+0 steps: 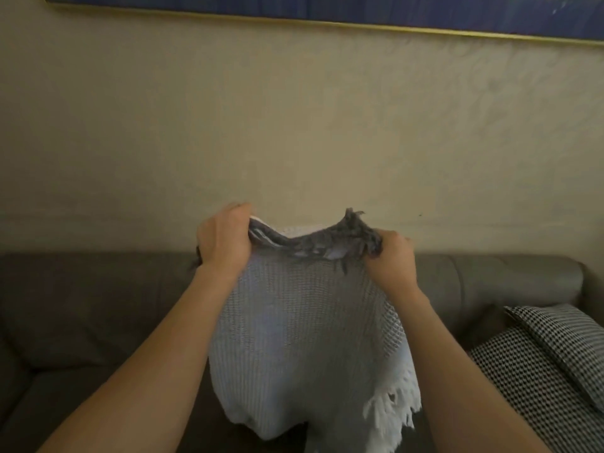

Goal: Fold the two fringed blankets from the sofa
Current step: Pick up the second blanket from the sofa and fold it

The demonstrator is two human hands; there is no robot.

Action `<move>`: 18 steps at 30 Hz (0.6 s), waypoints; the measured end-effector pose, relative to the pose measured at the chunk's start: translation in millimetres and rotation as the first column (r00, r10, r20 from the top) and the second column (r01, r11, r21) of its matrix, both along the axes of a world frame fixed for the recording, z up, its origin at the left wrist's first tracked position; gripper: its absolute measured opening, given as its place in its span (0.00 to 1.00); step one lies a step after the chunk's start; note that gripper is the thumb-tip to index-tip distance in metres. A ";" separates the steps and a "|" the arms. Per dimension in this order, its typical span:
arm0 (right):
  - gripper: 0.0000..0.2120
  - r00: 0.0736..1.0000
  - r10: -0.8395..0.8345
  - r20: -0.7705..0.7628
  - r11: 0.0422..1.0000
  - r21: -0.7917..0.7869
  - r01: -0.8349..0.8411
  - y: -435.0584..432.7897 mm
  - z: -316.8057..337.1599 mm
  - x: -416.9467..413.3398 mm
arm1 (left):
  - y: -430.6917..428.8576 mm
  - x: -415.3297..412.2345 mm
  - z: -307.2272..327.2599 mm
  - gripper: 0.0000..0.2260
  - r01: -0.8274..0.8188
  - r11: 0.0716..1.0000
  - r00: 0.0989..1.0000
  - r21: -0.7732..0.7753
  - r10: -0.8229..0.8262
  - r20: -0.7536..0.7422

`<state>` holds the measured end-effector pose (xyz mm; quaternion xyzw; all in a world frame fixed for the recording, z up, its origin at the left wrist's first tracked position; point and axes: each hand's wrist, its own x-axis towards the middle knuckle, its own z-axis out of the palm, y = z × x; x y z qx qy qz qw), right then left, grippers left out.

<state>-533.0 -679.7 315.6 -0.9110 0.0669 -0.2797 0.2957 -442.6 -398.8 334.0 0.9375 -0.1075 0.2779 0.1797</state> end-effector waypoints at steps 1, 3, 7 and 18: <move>0.20 0.993 0.100 -0.070 0.995 -0.009 -0.101 -1.3 3.9 -0.5 | -1.5 1.6 7.4 0.08 -0.013 1.000 0.999 -0.021 0.014 0.042; 0.18 0.881 0.243 -0.407 0.969 0.054 -0.242 -6.2 11.5 -1.9 | -5.4 1.5 22.2 0.07 -0.004 0.998 0.992 -0.067 0.013 0.129; 0.35 0.509 -0.067 -0.858 0.938 -0.228 -0.260 -5.7 12.0 2.8 | -19.8 -2.0 35.9 0.09 0.103 0.991 0.963 -0.087 -0.077 0.258; 0.37 0.619 0.396 -0.679 0.915 0.231 -0.332 15.3 6.0 3.8 | -3.4 -1.0 46.7 0.14 -0.013 0.998 0.938 -0.059 0.032 0.345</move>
